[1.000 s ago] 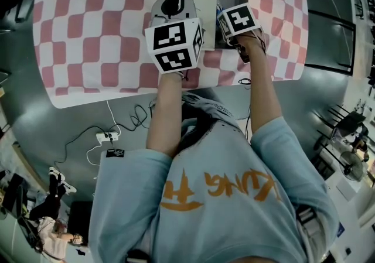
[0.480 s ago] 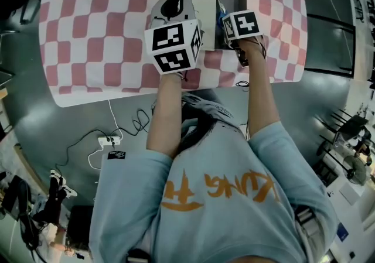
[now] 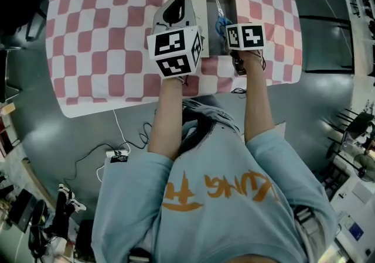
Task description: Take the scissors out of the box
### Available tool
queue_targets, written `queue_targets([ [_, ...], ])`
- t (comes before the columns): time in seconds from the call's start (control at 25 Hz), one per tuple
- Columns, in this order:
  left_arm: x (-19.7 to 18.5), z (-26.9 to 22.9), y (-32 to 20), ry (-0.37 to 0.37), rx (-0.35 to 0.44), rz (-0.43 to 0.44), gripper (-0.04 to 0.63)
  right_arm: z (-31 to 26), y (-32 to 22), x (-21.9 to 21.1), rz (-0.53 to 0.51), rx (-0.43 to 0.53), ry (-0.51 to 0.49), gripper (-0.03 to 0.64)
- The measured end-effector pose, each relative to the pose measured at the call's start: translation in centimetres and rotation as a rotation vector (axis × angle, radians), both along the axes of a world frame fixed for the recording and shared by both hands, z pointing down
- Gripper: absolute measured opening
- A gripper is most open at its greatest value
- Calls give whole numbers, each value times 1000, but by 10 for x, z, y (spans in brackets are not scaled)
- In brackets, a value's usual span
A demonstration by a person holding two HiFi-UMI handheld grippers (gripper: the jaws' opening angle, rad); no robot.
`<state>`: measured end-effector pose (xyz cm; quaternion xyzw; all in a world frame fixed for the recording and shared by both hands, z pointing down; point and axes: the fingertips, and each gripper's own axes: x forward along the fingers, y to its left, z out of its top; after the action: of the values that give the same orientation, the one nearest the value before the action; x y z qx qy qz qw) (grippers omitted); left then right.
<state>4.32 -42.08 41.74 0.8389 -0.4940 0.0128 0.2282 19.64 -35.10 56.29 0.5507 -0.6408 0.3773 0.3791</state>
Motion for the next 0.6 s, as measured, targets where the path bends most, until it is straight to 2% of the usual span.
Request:
queue_targets([
  [0.24,4,-23,-2,-15,49,15,17,-28,-7,1,41,104,-64,80],
  [0.6,-4,-60,-5,-78,159,9,17,-97,-35,-6,20,364,-167,80],
])
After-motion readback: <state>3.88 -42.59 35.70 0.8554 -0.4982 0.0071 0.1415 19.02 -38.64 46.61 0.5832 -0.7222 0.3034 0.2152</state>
